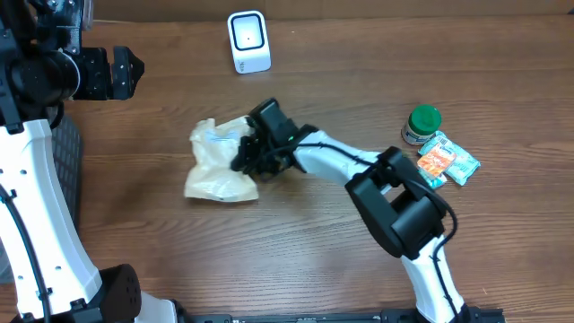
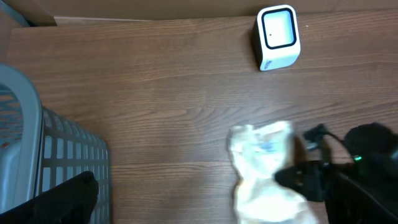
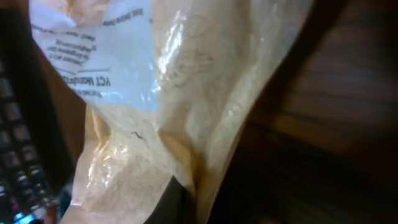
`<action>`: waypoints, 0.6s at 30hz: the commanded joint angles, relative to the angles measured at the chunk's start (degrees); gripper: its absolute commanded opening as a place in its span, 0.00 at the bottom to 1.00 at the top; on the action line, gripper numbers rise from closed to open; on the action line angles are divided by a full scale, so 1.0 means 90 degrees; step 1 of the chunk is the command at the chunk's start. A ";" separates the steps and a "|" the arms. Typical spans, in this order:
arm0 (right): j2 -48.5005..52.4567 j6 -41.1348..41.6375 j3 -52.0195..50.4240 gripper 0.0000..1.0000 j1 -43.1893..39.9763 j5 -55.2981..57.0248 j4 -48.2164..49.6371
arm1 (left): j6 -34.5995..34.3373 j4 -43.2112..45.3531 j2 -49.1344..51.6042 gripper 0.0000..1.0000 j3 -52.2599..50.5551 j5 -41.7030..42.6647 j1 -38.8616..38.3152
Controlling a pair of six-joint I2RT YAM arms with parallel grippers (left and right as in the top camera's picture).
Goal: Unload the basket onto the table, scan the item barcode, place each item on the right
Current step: 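Move the right gripper to the clear pouch and grasp it, then lift the clear pouch with the right gripper and turn it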
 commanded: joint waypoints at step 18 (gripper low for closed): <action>-0.1943 -0.1319 0.0845 0.04 0.0041 0.7310 -0.6115 | 0.0092 0.0010 -0.0019 0.99 0.0002 0.0073 0.0024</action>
